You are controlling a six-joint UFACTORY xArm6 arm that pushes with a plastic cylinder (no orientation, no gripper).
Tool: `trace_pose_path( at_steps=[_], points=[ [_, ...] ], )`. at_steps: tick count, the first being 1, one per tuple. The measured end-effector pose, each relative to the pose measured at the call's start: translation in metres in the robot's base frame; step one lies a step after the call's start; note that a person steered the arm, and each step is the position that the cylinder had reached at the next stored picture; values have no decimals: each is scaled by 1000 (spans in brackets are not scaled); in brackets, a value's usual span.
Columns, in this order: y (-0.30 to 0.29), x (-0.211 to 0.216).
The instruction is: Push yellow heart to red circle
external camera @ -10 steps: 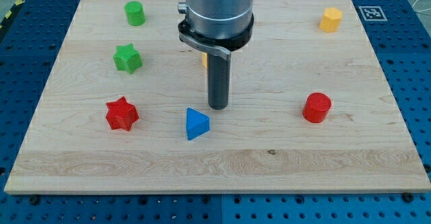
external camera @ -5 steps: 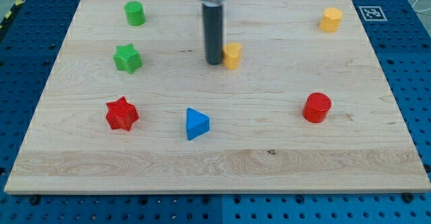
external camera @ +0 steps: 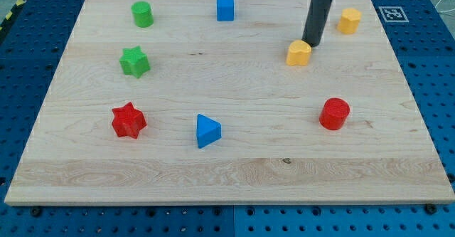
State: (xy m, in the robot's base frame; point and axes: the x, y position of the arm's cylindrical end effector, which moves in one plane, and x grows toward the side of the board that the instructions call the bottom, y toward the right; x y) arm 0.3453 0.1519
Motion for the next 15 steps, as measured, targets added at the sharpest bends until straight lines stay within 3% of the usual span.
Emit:
trace_pose_path(
  at_steps=[2,4,7,11,13,14,15],
  points=[
    [-22,47],
    [-33,6],
    [-33,79],
    [-63,69],
    [-80,129],
    [-80,136],
    [-86,113]
  ],
)
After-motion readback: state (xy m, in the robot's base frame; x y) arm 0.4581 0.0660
